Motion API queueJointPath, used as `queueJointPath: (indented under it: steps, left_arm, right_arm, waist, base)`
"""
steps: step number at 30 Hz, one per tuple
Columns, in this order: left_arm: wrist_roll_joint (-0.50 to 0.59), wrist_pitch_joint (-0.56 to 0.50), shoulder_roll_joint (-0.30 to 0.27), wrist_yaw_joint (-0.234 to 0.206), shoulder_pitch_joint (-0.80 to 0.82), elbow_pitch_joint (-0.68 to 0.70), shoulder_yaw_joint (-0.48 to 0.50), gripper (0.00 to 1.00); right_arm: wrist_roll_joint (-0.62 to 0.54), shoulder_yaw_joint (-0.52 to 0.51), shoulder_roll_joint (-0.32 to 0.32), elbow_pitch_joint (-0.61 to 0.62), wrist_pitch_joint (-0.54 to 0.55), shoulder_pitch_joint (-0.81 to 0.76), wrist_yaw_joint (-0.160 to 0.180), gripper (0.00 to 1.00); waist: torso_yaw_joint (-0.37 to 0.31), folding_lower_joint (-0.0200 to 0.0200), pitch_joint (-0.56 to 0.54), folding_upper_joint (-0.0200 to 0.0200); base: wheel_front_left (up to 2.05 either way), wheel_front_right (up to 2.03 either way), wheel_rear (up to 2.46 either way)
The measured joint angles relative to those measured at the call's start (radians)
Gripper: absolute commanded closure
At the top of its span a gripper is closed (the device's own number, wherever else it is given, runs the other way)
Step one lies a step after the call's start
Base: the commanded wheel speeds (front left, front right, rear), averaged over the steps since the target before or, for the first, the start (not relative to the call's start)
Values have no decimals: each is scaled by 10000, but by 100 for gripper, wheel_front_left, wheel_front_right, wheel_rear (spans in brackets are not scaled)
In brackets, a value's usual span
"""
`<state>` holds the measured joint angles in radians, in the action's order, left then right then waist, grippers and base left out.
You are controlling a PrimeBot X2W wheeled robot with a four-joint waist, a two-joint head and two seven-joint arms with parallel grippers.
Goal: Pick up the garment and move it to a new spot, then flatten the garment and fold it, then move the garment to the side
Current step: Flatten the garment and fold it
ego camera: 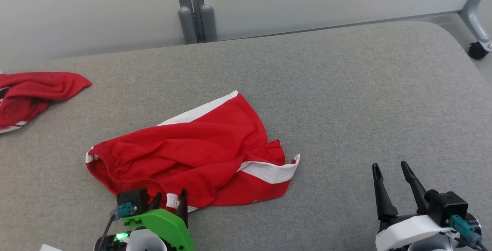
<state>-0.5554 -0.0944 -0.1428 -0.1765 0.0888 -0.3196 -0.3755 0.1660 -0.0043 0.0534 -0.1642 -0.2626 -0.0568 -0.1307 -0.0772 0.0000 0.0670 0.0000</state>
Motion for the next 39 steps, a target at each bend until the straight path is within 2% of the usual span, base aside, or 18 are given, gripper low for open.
queueJointPath:
  steps: [1,2,10,17,21,24,25,26,27,28,29,32,37,39]
  left_arm:
    - [-6,-19,-40,2,-18,33,-6,56]
    - [-65,-119,-69,35,-23,65,-21,100]
    - [-809,-284,-88,472,-486,974,178,100]
    - [-1998,-1283,-727,1055,-2134,2474,332,100]
    - [-2508,-1570,-1099,1233,-2623,2546,640,100]
    - [-2731,-1607,-1104,1467,-2621,2169,692,100]
    - [-2713,-1544,-1099,1501,-2613,1990,683,96]
    - [-2637,-1490,-1110,1519,-2585,1797,654,87]
    - [-2556,-1373,-1118,1559,-2564,1672,639,67]
    - [-2468,-1164,-1108,1574,-2517,1530,644,5]
    - [-2418,-972,-1078,1584,-2452,1415,667,0]
    - [-2242,-441,-974,1586,-2363,1212,709,0]
    - [-1264,173,-1283,867,-2361,1361,757,0]
    - [-1162,255,-1287,815,-2362,2048,660,0]
  right_arm:
    - [10,-15,-2,0,0,-3,0,0]
    - [10,-35,-6,0,0,-4,-2,0]
    - [36,-403,-13,42,0,-160,0,0]
    - [36,-395,-27,44,0,-211,-2,0]
    - [35,-387,-31,40,0,-187,0,0]
    - [6,-401,-31,12,0,-178,0,0]
    - [0,-401,-31,4,0,-177,-2,0]
    - [-10,-393,-31,-12,0,-176,-2,0]
    - [-10,-391,-35,-23,0,-175,-2,0]
    - [-10,-391,-35,-29,0,-175,-2,0]
    - [-10,-391,-33,-31,0,-174,0,0]
    - [-10,-382,-33,-52,0,-174,-2,0]
    - [-10,-345,-33,-117,0,-214,0,0]
    - [-10,-322,-35,-107,0,-224,-2,0]
  waist:
    - [-18,0,35,0]
    - [-30,0,70,0]
    - [270,0,129,0]
    - [905,0,112,0]
    - [1264,0,107,0]
    - [1486,0,104,0]
    - [1553,0,98,0]
    - [1608,0,90,0]
    - [1642,0,81,0]
    - [1675,0,68,0]
    - [1695,0,49,0]
    - [1715,0,-9,0]
    - [1628,0,-158,0]
    - [1531,0,-227,0]
  base:
    - [0,0,0]
    - [0,0,0]
    - [0,0,0]
    - [0,0,0]
    - [0,0,0]
    - [0,0,0]
    - [0,0,0]
    - [0,0,0]
    - [0,0,0]
    - [0,0,0]
    - [0,0,0]
    - [0,0,0]
    - [0,0,0]
    - [0,0,0]
